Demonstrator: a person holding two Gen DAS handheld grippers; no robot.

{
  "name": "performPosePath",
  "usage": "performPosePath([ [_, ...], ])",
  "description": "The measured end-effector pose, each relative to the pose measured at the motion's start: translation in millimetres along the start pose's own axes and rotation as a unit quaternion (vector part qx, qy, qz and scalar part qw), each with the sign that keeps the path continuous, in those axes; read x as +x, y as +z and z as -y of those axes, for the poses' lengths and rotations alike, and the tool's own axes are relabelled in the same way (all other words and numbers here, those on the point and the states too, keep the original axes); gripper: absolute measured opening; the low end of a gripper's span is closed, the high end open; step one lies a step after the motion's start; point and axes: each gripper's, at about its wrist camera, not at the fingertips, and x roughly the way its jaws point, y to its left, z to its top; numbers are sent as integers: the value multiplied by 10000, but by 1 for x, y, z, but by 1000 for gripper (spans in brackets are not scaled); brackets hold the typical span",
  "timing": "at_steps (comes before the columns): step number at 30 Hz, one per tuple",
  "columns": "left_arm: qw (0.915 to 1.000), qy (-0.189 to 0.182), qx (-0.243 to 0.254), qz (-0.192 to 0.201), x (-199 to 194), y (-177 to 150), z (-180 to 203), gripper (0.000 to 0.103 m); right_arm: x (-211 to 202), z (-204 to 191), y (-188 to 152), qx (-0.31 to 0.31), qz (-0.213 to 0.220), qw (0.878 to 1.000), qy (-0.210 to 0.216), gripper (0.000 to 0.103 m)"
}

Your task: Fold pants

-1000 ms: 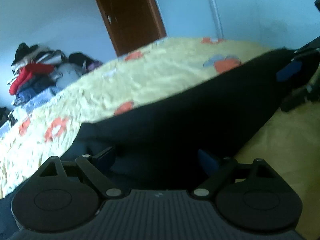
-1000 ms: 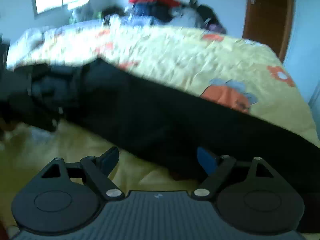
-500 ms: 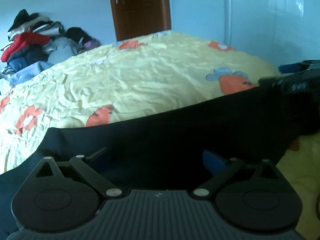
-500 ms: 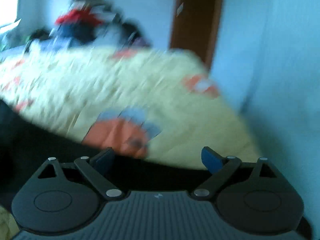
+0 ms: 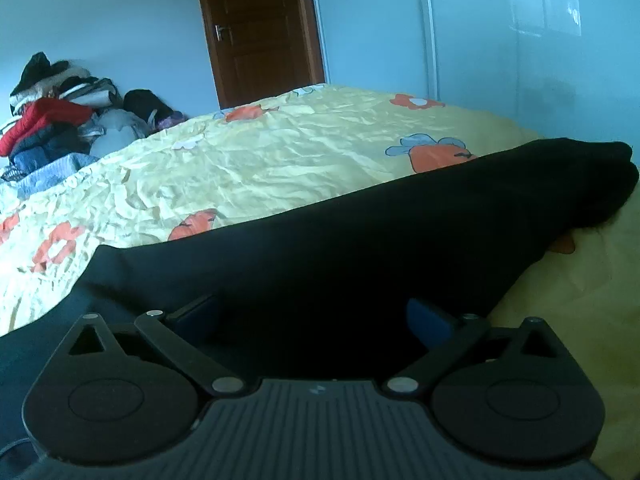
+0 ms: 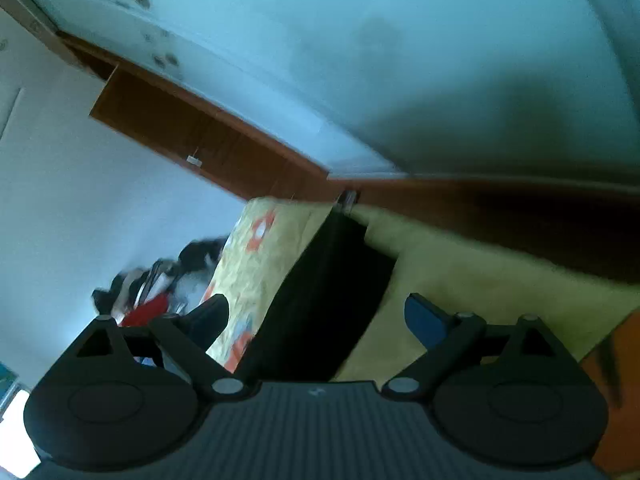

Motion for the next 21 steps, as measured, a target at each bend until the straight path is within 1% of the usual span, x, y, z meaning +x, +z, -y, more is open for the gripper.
performPosePath([
  [2,9999,-61,-105,-1,0,-2,-4,103,8,-6,-2,-155,17,9997,-164,96],
  [5,9998,-102,-176,-21,1,-2,-6,103,22,-10,-1,-175,62,9998,-80,95],
  [7,9998,-88,-166,-19,1,-2,-5,103,28,-12,-2,-287,189,9992,-186,95],
  [9,9998,-84,-166,-20,1,-2,-5,103,31,-12,-3,-191,279,9993,-187,95],
  [11,9998,-95,-186,-30,1,-2,-5,103,33,-10,-1,-191,268,9994,-107,95],
  [13,9997,-119,-226,-44,2,-2,-6,103,40,-13,1,-342,248,9990,-127,95],
  [14,9996,-132,-244,-49,2,-2,-7,103,41,-15,2,-412,212,9988,-134,86],
  [15,9996,-140,-255,-53,2,-2,-7,103,46,-16,2,-465,141,9988,-95,71],
  [16,9995,-143,-262,-55,2,-2,-7,103,54,-16,3,-484,40,9988,-108,28],
  [17,9995,-148,-269,-58,2,-2,-8,103,61,-15,4,-482,0,9986,-202,7],
  [18,9995,-151,-273,-59,2,-2,-8,103,65,-14,6,-479,14,9987,-187,7],
  [19,9995,-155,-278,-60,2,-3,-8,103,70,-16,9,-504,3,9987,-71,7],
  [21,9994,-168,-293,-65,2,-3,-8,103,69,-32,16,-731,101,9971,171,7],
])
